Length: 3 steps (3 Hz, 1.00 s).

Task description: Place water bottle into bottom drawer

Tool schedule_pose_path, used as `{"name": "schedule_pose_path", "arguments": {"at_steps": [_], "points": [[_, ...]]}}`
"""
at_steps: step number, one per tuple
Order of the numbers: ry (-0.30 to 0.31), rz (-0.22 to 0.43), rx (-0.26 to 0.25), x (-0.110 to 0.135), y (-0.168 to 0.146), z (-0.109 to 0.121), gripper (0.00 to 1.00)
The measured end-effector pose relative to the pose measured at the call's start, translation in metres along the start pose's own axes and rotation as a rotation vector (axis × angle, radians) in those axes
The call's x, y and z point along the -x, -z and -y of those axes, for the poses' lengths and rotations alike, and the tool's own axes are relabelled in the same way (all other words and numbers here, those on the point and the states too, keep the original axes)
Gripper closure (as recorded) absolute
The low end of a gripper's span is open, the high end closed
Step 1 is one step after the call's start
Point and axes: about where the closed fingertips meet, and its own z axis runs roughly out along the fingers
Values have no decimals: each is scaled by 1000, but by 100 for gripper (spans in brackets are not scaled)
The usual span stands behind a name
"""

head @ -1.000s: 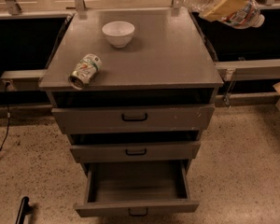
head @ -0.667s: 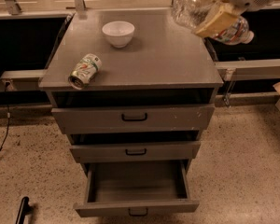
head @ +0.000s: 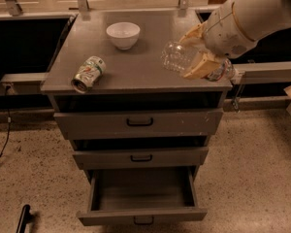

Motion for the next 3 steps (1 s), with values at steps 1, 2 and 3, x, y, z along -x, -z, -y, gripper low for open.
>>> {"name": "schedule_pose_path", "arguments": {"at_steps": [1,2,3], "points": [[2,-1,14,0,-6,-5,100],[-38,-21,11,-6,-37,-16,100],[-137,-61,-24,-8,-80,-44,100]]}}
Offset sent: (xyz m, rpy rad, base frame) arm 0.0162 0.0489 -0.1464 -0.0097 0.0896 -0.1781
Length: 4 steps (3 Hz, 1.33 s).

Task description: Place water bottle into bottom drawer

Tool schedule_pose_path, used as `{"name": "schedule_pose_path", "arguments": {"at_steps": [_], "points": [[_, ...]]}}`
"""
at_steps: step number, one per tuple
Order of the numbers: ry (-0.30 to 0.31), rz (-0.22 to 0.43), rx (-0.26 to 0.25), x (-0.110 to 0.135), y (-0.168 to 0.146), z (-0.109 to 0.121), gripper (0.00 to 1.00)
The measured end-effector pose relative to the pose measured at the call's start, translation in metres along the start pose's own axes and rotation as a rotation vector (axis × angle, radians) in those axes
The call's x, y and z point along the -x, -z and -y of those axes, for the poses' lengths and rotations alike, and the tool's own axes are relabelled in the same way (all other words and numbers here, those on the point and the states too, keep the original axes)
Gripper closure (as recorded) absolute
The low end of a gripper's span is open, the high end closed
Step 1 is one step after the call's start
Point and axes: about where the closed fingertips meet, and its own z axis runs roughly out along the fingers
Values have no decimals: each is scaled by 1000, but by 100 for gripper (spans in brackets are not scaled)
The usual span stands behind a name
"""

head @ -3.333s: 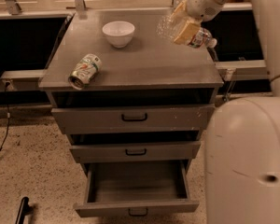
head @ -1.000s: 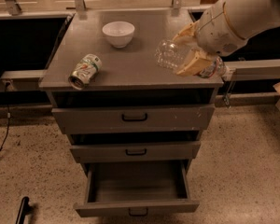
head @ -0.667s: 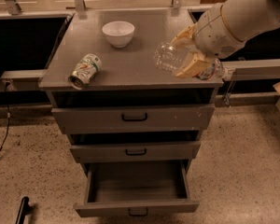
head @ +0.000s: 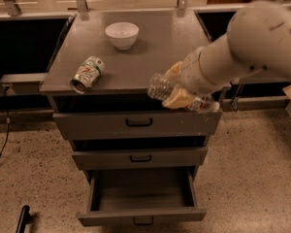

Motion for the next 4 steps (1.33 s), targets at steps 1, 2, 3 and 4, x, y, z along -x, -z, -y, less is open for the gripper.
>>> {"name": "schedule_pose_path", "arguments": {"at_steps": [1,2,3,4], "points": [[-26,-26,49,-10,-46,-48,100],[-24,-36,75,-14,-56,-62,100],[-39,23,55,-23,-84,-65,100],[-40,53,84,-46,-166,-107,100]]}}
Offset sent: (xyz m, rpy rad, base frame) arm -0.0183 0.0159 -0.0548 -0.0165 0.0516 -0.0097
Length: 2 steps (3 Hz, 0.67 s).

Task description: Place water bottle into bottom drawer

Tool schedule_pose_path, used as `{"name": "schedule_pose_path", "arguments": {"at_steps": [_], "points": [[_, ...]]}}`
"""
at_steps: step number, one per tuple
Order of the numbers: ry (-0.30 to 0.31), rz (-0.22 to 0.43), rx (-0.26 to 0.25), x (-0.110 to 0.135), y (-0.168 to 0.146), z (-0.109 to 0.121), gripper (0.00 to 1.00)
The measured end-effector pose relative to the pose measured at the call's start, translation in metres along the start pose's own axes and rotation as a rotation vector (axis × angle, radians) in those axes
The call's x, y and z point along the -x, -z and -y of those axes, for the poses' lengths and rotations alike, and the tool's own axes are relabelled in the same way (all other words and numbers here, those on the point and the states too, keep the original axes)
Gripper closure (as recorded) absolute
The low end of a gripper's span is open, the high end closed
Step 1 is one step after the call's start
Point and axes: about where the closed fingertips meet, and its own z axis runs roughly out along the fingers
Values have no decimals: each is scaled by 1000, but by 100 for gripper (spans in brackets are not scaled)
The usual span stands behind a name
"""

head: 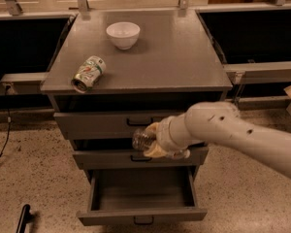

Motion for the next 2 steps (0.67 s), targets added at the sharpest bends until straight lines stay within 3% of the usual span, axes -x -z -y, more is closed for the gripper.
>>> {"name": "schedule_pose_path", "arguments": {"at_steps": [1,2], "points": [[75,-28,7,-18,-35,-31,100],[76,-29,7,-18,-34,-31,100]]}}
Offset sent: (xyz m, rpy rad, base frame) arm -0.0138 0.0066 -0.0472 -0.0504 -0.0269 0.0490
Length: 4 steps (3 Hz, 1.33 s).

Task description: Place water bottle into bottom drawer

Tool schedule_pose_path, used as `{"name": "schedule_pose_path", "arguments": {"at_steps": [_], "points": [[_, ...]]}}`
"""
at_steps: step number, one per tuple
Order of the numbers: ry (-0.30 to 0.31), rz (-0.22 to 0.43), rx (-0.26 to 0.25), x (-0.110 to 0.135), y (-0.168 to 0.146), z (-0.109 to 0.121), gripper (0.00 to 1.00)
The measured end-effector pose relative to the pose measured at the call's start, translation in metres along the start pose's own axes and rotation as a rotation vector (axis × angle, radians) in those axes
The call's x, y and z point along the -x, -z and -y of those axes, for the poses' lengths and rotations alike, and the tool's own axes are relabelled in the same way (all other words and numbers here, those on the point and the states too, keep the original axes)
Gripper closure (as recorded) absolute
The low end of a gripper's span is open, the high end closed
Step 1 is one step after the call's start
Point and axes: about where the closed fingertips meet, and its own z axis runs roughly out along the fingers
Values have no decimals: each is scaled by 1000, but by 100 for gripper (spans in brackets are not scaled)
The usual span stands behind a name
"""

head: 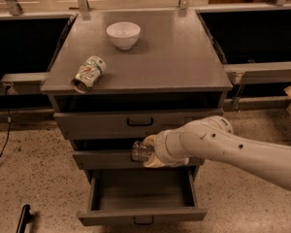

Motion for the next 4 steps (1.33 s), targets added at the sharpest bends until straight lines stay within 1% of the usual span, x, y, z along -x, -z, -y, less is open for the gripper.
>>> {"name": "schedule_pose_path", "arguments": {"at_steps": [1,2,3,4], "points": [[-66,5,50,-32,-39,-15,100],[-138,-4,159,-83,-120,-66,100],[-184,8,235,-100,-158,-107,100],[-184,8,235,-100,-158,-108,100]]}}
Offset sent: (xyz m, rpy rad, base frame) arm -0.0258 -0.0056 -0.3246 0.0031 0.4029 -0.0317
